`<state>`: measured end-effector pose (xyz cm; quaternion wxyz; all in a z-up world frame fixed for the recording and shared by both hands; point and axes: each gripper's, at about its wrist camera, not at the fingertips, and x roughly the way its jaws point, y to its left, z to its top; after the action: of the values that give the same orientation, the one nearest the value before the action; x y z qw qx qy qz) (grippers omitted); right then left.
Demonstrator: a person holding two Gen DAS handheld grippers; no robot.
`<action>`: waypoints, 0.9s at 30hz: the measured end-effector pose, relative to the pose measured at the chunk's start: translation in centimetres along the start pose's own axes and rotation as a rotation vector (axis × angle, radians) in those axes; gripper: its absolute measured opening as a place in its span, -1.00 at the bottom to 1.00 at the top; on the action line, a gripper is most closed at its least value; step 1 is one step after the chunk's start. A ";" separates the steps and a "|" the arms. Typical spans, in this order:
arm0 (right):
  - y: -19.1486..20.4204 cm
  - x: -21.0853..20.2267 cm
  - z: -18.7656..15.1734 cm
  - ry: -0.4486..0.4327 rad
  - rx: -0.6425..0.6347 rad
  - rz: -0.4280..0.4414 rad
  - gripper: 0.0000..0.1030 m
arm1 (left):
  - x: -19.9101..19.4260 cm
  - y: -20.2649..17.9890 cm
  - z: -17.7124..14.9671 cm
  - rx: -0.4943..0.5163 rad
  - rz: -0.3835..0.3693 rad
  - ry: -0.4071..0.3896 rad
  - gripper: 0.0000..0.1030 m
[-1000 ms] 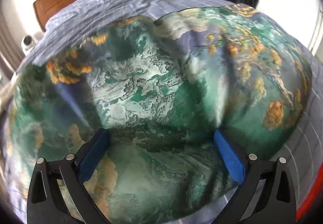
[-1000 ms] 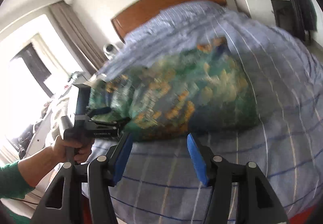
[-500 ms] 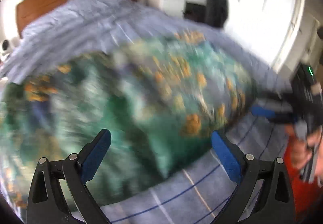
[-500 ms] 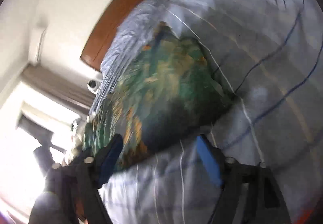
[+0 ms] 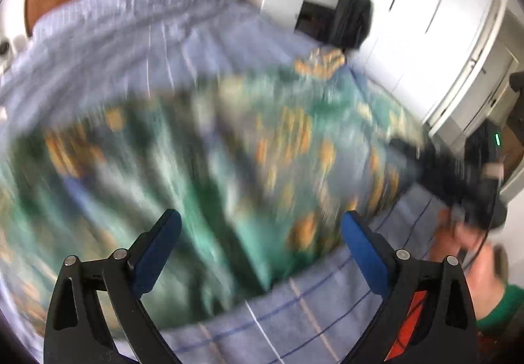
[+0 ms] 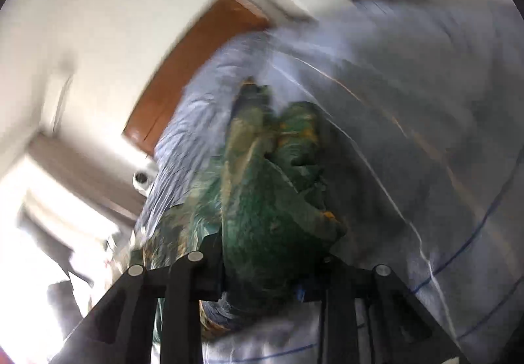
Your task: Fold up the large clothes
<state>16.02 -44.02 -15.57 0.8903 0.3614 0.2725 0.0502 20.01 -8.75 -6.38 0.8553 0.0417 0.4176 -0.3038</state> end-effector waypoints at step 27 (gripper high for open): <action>16.8 -2.4 -5.6 0.124 -0.711 0.209 0.15 | -3.1 10.6 9.7 -0.027 0.090 0.256 -0.33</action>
<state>12.87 -28.97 -6.50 0.9320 0.0516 0.2532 0.2540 31.15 -1.76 0.29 0.8084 0.0874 0.5249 -0.2517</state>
